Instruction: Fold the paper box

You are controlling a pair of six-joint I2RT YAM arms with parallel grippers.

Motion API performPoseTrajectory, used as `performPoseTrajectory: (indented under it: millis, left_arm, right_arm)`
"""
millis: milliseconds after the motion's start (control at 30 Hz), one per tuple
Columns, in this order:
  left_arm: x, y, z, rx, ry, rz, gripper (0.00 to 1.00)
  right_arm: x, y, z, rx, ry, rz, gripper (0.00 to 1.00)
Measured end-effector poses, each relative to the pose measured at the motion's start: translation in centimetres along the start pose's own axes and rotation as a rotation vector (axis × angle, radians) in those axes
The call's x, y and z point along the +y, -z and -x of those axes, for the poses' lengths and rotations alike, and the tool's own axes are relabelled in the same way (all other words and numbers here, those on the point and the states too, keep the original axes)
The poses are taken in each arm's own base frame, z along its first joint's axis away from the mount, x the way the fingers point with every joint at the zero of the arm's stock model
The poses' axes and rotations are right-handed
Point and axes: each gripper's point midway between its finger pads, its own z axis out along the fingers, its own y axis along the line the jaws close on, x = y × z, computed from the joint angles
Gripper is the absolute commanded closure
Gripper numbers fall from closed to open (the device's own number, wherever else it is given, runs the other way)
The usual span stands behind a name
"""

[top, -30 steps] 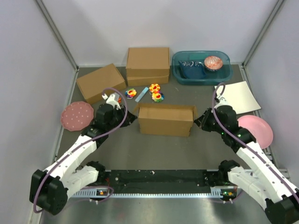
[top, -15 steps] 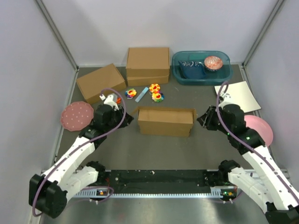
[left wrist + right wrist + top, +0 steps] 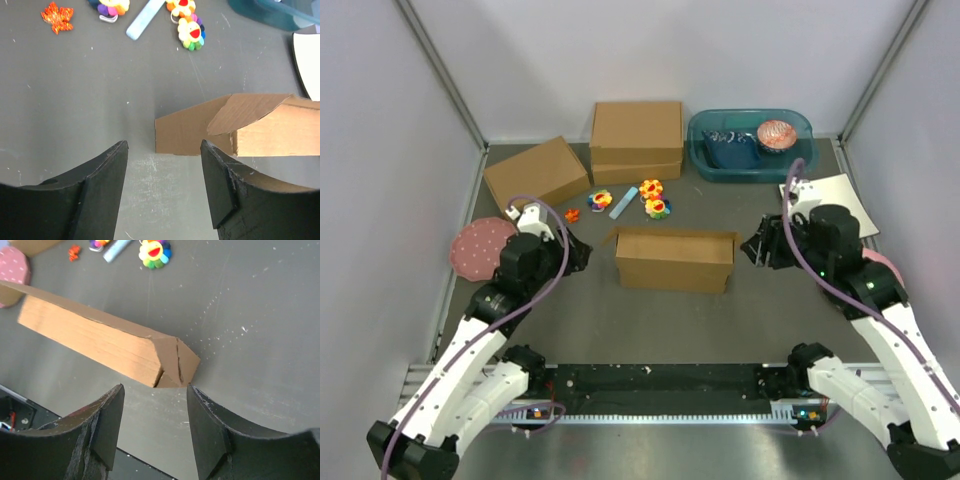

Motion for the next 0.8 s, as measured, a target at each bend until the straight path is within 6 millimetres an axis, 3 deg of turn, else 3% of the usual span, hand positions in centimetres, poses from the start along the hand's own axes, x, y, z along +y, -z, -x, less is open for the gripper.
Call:
performPoseTrajectory:
  millis: [200, 367, 433, 800]
  left_arm:
    - [-1.1, 1.0, 3.0, -0.069, -0.011, -0.003, 0.33]
    - [-2.0, 1.3, 4.5, -0.095, -0.017, -0.019, 0.33]
    - [-2.2, 1.2, 4.8, -0.094, -0.021, -0.020, 0.33]
    - [-2.7, 0.9, 4.2, -0.060, -0.034, -0.053, 0.35]
  right_arm:
    - [-1.4, -2.0, -1.6, 0.089, 0.027, -0.055, 0.49]
    - [-1.9, -2.5, -2.0, 0.107, 0.045, -0.072, 0.58]
    - [-2.0, -2.9, -2.1, 0.111, 0.050, -0.075, 0.65]
    - [-1.8, -4.0, -2.6, 0.143, 0.044, -0.057, 0.73]
